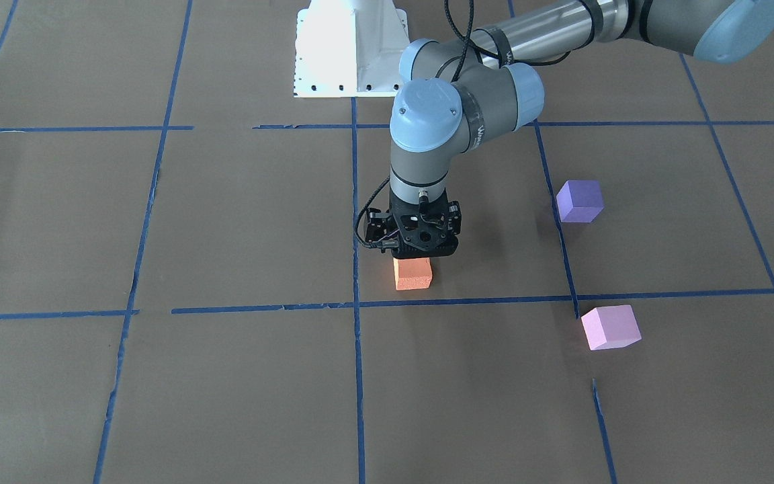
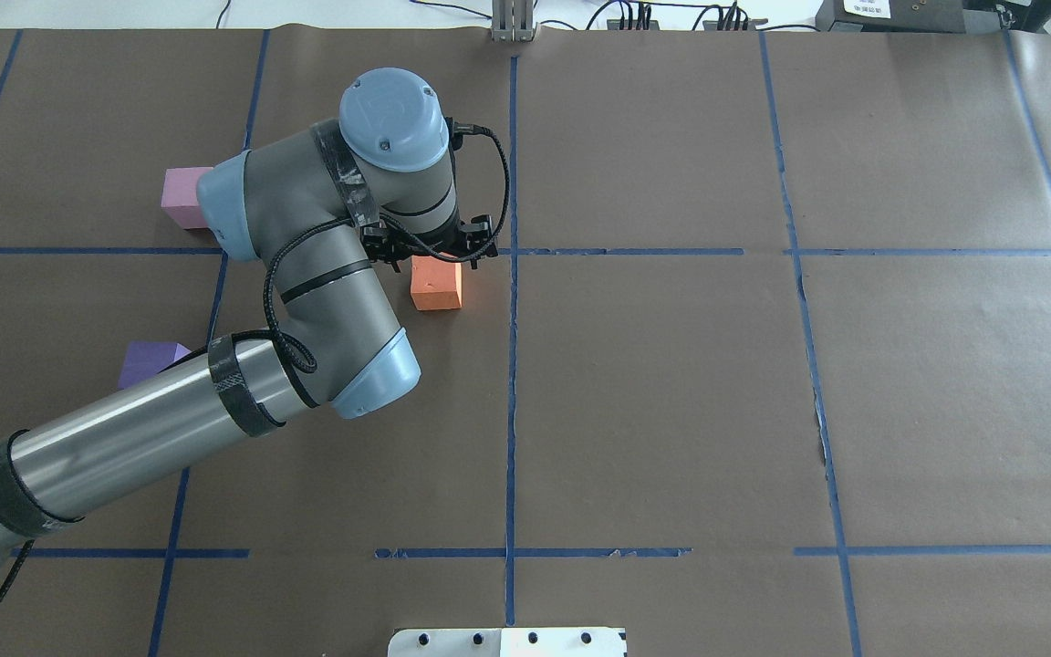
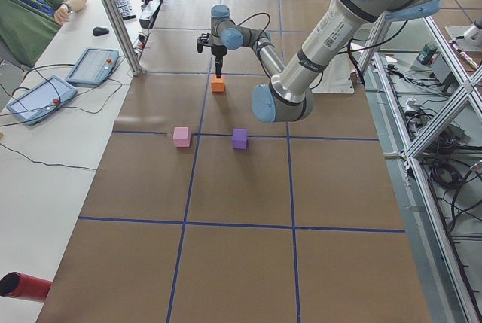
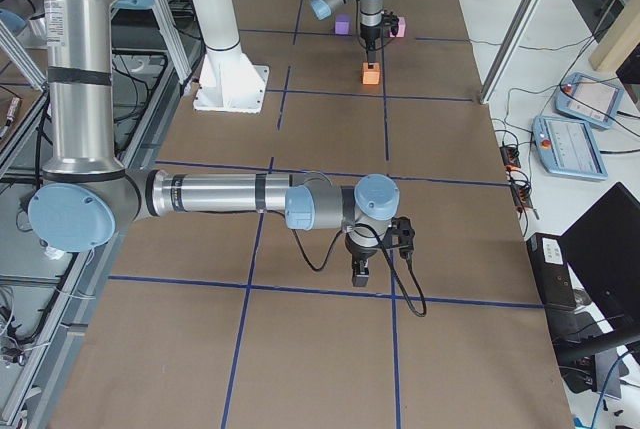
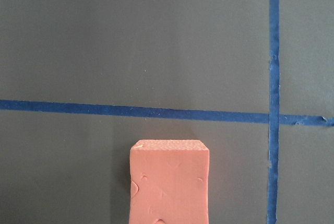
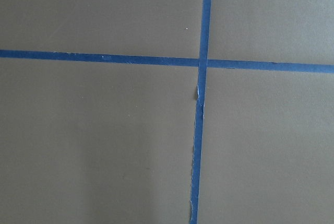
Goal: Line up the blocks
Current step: 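Move the left gripper over the orange cube and lower onto it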
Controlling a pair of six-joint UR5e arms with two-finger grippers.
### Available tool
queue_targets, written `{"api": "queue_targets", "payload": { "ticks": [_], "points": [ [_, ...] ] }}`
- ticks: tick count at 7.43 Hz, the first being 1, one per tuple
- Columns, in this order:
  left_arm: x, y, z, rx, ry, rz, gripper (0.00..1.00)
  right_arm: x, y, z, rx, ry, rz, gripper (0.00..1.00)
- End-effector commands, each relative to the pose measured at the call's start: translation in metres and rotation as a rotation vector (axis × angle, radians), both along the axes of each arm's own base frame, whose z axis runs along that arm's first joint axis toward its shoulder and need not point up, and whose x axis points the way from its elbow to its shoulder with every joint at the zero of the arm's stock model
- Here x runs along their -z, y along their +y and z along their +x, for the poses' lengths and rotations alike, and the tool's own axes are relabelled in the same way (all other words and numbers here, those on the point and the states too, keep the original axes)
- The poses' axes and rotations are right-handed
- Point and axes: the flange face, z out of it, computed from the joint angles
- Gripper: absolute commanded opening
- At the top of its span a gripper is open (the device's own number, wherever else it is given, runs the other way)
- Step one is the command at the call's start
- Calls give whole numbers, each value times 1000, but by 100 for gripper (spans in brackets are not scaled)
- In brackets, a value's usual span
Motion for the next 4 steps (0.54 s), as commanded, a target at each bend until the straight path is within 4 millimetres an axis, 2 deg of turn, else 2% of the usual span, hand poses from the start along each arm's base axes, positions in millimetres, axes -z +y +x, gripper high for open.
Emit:
{"api": "queue_targets", "payload": {
  "ticks": [1, 4],
  "points": [
    [-14, -8, 8, 7, -1, 18, 100, 0, 0, 0, 0, 1, 0, 100],
    [-22, -9, 18, 4, 6, 19, 100, 0, 0, 0, 0, 1, 0, 100]
  ]
}}
